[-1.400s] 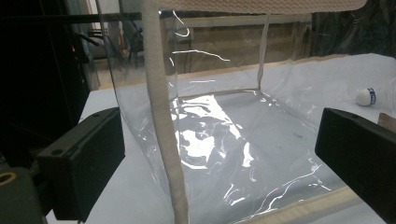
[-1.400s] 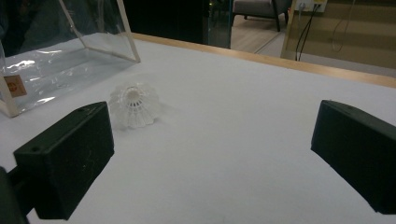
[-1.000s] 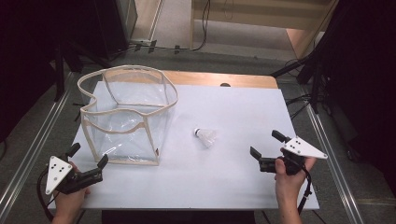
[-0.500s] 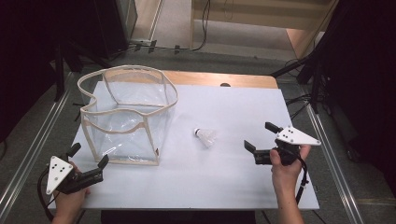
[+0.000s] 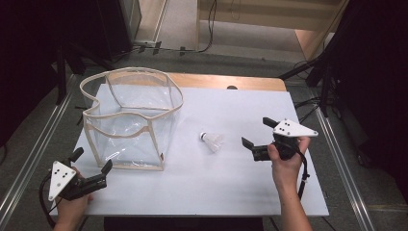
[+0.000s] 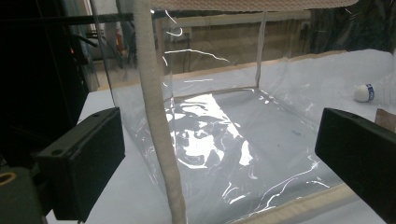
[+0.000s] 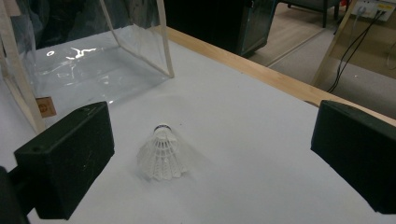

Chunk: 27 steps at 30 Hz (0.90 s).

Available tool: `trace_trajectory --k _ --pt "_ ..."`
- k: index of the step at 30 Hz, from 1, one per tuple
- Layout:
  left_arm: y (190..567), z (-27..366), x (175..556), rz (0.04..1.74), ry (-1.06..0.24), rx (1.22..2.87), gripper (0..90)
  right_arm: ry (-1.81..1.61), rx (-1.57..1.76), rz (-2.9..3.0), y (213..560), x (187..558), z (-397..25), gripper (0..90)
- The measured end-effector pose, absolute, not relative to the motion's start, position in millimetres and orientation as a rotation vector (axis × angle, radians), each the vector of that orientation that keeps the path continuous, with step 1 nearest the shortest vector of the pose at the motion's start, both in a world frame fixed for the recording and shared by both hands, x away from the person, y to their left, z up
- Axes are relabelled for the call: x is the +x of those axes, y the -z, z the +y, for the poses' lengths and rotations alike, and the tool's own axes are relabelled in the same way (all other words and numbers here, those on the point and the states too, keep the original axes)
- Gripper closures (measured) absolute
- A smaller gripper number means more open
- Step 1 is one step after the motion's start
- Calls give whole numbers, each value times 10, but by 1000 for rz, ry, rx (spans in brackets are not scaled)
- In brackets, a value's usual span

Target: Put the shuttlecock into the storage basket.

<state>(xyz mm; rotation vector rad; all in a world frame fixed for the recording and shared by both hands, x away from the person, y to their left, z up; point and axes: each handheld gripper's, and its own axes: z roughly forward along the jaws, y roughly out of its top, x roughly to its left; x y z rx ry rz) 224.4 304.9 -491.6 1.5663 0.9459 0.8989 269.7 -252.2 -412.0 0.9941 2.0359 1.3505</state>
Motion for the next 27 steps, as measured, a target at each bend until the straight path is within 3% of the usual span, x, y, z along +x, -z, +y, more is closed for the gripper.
trace_trajectory --k 27 --pt "4916 3044 2243 934 -900 1574 23 -1303 926 2171 3962 3153 -2096 0"
